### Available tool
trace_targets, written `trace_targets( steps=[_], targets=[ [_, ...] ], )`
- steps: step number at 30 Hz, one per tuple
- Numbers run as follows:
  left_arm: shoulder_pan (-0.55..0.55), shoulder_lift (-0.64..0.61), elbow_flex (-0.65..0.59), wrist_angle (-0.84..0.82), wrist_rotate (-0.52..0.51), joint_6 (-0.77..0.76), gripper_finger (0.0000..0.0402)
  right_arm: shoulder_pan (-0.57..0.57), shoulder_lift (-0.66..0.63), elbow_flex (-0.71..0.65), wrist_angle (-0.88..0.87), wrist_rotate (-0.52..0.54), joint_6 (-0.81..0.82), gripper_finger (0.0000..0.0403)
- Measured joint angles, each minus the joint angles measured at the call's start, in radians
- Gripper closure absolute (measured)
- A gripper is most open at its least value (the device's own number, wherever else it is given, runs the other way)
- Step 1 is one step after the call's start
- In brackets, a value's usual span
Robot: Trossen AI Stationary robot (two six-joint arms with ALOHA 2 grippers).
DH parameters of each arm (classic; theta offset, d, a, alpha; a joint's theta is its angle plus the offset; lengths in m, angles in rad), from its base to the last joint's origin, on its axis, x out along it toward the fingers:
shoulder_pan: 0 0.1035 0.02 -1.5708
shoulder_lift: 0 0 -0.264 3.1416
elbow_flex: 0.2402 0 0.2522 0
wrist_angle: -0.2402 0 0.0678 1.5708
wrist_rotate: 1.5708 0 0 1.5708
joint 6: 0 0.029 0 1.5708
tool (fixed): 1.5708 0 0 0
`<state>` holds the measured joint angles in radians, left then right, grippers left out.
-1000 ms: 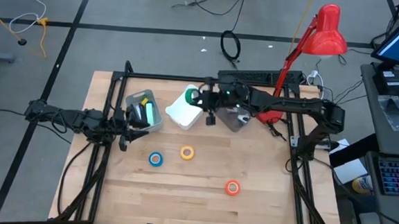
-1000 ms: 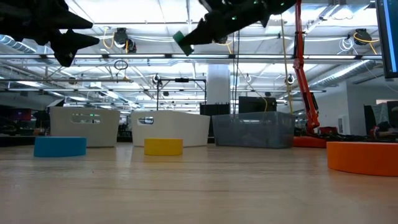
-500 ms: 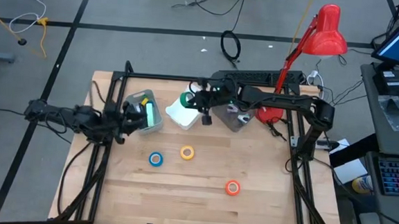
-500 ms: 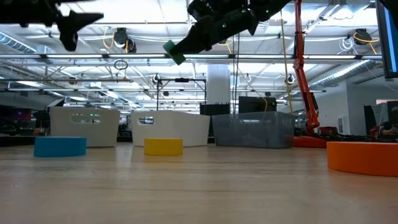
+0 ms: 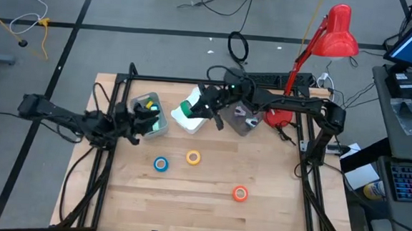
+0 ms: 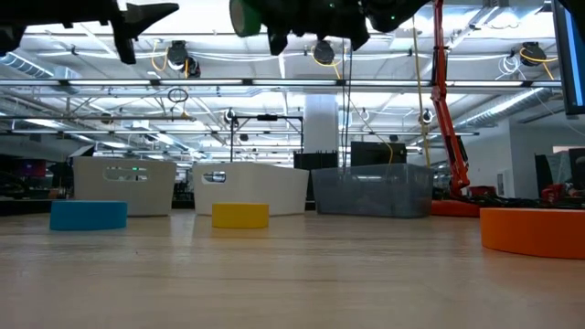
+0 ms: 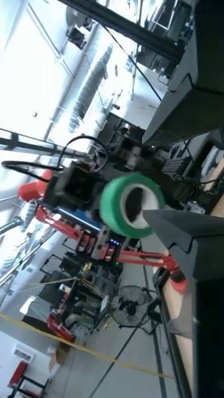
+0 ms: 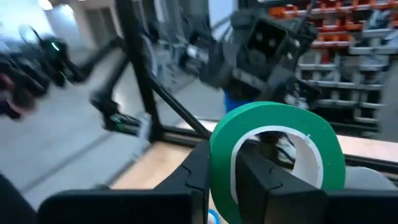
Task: Pick and place Stapler, Stapler remover, tape
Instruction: Put the green tape into the white bin
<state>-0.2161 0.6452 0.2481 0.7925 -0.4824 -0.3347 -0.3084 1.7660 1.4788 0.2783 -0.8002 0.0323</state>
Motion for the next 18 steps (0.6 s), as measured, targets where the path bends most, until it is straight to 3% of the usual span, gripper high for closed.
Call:
trace_targets(
  steps=[5,9,14,18],
  targets=[
    [0.017,0.146,0.038,0.135,0.001,-0.01,0.022,0.0,0.0,0.0,0.059,-0.11,0.135,0.0367],
    [0.044,0.236,0.113,0.143,0.002,-0.002,0.022,0.002,0.0,0.0,0.12,-0.214,0.257,0.0367],
    [0.081,0.333,0.23,0.001,0.002,0.045,0.022,0.002,0.0,0.0,0.21,-0.303,0.411,0.0367],
    [0.108,0.401,0.335,-0.137,0.023,0.039,0.022,0.002,0.0,0.0,0.232,-0.307,0.457,0.0367]
  ],
)
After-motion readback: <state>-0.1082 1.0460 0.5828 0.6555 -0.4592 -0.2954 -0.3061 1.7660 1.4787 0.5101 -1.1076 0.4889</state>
